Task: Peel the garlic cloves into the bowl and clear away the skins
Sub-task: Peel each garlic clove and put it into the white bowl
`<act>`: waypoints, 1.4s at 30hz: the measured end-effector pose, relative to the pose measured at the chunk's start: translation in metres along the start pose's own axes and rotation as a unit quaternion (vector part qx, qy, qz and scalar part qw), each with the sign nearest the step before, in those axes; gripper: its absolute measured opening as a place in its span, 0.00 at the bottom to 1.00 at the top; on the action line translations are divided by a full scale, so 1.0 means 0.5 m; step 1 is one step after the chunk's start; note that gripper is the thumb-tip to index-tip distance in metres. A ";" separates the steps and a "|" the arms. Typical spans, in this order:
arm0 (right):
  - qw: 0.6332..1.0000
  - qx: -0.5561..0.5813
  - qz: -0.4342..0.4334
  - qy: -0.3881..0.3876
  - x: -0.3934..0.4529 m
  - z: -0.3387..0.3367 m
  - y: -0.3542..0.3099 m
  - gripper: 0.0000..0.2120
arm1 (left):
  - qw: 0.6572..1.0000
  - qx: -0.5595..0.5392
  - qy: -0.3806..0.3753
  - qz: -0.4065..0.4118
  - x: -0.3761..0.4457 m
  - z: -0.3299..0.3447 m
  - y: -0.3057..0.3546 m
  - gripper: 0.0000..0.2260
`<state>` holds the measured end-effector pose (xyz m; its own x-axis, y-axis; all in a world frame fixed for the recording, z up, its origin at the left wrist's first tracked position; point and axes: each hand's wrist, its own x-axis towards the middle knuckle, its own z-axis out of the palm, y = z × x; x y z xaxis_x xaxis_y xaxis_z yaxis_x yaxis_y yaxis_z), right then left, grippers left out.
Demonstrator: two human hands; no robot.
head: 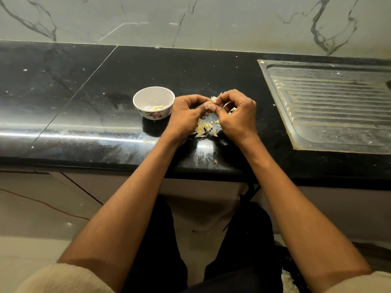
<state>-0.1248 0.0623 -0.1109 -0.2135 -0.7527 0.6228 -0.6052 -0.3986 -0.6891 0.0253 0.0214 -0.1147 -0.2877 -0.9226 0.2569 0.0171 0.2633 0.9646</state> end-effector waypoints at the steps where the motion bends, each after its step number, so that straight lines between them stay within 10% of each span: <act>1: 1.000 -0.002 -0.005 -0.005 0.000 0.000 0.000 0.09 | 1.000 0.000 -0.004 -0.002 0.000 0.000 0.000 0.04; 42: 0.999 0.002 -0.002 -0.048 0.003 -0.001 0.007 0.07 | 0.998 -0.052 0.016 -0.014 0.000 -0.009 0.004 0.05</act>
<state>-0.1275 0.0601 -0.1120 -0.1360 -0.7974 0.5879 -0.6035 -0.4040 -0.6875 0.0296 0.0208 -0.1125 -0.2584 -0.9384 0.2296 0.1084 0.2080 0.9721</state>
